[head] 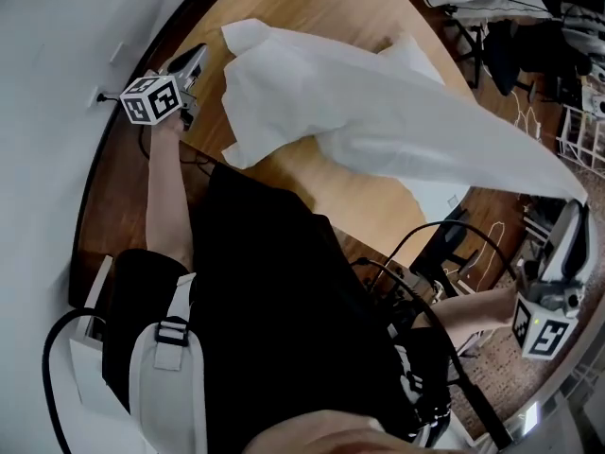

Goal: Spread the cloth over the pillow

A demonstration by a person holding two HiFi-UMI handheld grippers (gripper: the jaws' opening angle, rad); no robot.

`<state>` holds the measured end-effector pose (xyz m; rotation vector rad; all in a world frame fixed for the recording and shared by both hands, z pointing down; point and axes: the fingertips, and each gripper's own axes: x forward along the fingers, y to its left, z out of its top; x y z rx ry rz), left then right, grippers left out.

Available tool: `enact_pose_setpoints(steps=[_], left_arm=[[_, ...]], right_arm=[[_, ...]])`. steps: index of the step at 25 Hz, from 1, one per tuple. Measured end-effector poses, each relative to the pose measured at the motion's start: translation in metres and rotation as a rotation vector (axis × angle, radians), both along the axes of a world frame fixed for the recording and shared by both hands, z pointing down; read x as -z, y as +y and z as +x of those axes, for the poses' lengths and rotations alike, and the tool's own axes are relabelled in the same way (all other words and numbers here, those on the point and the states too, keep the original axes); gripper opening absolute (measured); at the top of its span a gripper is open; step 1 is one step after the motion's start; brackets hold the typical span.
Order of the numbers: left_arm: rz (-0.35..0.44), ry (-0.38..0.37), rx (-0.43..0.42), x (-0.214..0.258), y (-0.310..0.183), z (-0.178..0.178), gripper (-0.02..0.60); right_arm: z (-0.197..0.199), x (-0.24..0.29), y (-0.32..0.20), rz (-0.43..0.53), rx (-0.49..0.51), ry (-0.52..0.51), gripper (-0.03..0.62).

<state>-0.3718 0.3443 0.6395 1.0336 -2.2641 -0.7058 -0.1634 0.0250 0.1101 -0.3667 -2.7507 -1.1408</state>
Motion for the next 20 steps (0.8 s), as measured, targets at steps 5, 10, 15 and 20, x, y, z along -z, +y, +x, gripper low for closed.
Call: enact_pose_setpoints(steps=[5,10,15,20], left_arm=[[-0.120,0.022,-0.111,-0.018,-0.019,-0.009,0.036],[-0.353,0.135,-0.280,-0.065,-0.058,-0.018,0.190],[-0.742,0.164,-0.409,-0.118,-0.092,-0.033,0.239],[-0.875,-0.006,-0.393,-0.113,-0.104,-0.048,0.170]], right_arm=[[0.011,-0.002,-0.002,-0.020,-0.011,0.007,0.020],[0.017,-0.004,0.003,-0.041,-0.011,0.014,0.020],[0.043,-0.002,0.003,-0.055,-0.012,0.004,0.020],[0.068,-0.002,-0.005,-0.059,-0.060,-0.006,0.020]])
